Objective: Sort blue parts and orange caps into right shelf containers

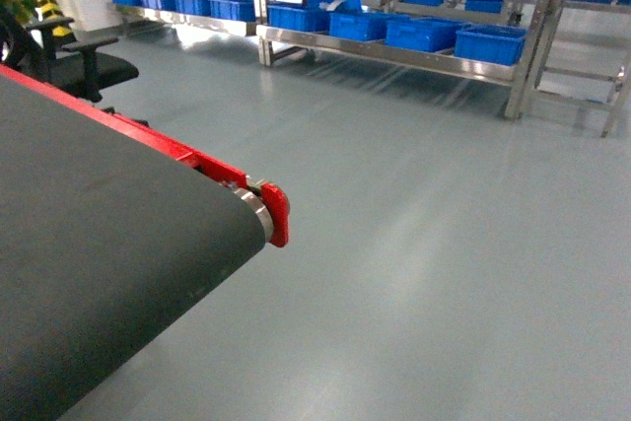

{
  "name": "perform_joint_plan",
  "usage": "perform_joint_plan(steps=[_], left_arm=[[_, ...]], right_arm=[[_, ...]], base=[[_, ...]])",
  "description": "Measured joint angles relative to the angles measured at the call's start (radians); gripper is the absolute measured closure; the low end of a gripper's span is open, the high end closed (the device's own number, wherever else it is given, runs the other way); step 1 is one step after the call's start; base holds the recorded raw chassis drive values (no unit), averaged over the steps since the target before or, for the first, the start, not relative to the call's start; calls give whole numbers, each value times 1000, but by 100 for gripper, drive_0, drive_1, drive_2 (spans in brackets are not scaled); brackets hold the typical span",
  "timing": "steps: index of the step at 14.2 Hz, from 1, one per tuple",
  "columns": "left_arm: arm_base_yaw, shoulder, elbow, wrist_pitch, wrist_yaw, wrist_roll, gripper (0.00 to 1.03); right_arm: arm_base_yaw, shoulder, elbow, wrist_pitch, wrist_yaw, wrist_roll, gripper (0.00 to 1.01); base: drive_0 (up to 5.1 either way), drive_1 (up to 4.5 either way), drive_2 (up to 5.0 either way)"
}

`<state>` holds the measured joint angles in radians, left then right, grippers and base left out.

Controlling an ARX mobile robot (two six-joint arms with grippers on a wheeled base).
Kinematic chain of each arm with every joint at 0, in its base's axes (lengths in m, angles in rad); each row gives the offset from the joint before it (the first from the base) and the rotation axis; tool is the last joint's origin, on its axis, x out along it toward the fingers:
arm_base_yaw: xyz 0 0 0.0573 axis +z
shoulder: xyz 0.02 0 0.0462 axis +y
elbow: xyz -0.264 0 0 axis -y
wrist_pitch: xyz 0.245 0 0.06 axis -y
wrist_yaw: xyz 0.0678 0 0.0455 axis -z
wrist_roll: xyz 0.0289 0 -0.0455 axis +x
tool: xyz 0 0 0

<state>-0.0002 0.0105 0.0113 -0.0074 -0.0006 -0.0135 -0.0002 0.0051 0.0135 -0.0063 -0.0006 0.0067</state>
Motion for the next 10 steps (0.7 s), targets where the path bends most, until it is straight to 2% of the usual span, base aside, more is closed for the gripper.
perform_joint_plan(steps=[10], left_arm=[[0, 0, 0, 0, 0, 0, 61]], right_arm=[[0, 0, 0, 0, 0, 0, 57]], base=[[-159, -159, -159]])
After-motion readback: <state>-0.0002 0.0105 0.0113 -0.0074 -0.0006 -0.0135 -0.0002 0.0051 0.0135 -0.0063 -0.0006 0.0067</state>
